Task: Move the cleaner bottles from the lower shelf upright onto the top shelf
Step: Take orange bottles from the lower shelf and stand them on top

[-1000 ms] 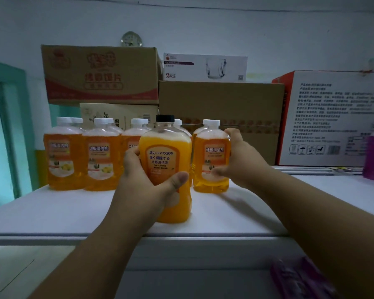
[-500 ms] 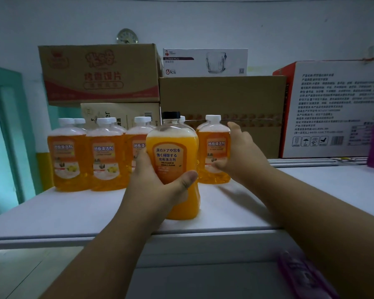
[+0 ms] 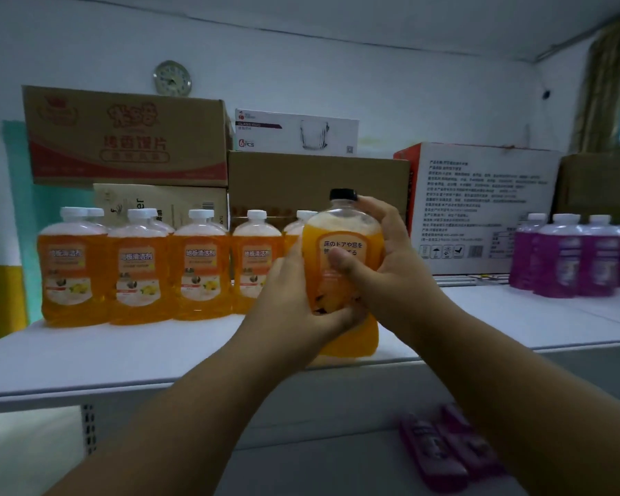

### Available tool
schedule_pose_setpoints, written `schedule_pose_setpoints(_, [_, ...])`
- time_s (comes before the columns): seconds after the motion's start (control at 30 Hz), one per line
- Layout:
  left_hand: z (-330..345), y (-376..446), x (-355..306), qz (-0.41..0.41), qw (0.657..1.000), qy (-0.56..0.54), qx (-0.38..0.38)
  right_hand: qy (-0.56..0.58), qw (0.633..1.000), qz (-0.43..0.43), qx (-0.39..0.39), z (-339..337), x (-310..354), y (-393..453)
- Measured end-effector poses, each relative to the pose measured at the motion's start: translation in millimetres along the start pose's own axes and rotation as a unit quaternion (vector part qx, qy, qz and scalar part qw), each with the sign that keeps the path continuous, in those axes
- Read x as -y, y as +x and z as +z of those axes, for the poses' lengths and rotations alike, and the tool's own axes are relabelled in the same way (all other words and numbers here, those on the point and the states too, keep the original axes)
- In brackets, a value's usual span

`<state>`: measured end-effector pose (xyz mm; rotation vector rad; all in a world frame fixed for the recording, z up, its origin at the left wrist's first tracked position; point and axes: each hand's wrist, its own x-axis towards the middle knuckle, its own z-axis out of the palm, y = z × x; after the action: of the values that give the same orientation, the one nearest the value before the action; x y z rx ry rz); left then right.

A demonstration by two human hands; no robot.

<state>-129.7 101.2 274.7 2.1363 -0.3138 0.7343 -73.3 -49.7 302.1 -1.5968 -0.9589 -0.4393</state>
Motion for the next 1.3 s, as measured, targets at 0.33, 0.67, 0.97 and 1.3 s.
schedule_pose_setpoints(0.33, [151.3, 21.3, -118.7, 0.067, 0.988, -0.041, 0.133, -0.188, 0.972, -0.036, -0.134, -223.1, 42.6, -77.6])
schedule_pose_setpoints(0.67, [398.2, 66.1, -276.2, 0.147, 0.935, -0.145, 0.289, -0.302, 0.925, 0.038, -0.23, -472.3, 50.3, -183.6])
schedule_pose_setpoints(0.97, [590.9, 122.7, -354.4, 0.221, 0.904, -0.143, 0.337, -0.357, 0.891, 0.062, -0.275, -650.6, 0.4, -209.6])
schedule_pose_setpoints(1.3, [772.8, 211.9, -417.1, 0.199, 0.904, -0.186, 0.33, -0.371, 0.878, 0.086, -0.289, -842.3, -73.4, -191.8])
